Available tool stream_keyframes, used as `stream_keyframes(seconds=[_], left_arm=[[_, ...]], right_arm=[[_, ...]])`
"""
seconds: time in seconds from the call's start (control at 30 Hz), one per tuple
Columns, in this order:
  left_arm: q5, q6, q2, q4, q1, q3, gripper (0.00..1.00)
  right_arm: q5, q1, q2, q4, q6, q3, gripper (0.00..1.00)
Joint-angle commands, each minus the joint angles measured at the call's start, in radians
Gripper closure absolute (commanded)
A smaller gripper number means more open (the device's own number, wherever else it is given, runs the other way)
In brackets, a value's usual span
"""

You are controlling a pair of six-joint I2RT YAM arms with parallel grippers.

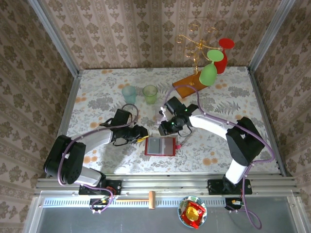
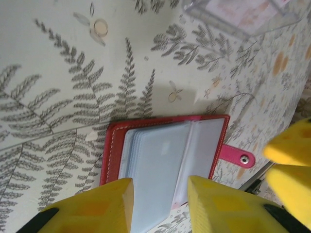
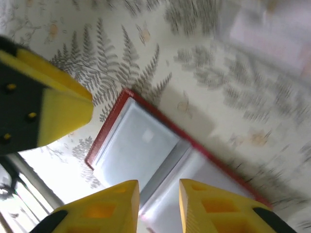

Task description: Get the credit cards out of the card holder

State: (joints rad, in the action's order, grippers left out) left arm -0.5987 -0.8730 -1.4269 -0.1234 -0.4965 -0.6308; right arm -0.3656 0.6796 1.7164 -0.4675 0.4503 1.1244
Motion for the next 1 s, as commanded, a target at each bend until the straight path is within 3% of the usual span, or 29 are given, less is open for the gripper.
stream_keyframes(seconds=[0.0,0.33,0.47,0.97], left_arm=[[-0.005,0.024,-0.010,0.019,-0.005,0.025,0.64],[-0.017,0.013,-0.050,0.069,-0.024,0.054,0.65],[0.026,0.002,-0.012,0.071,-0.027,0.049,0.65],[0.023,-0.022,-0.030,0.091,-0.031,0.033,0.66]], right_arm=[[-0.038,0.035,-0.029,0.149,0.344,-0.090,0.76],[0.016,0.036,-0.006,0.216,0.387,-0.199,0.80],[0.038,0.004,0.013,0.226,0.380,-0.212,0.81],[0.031,-0.086,0.051,0.179,0.265,-0.198,0.82]])
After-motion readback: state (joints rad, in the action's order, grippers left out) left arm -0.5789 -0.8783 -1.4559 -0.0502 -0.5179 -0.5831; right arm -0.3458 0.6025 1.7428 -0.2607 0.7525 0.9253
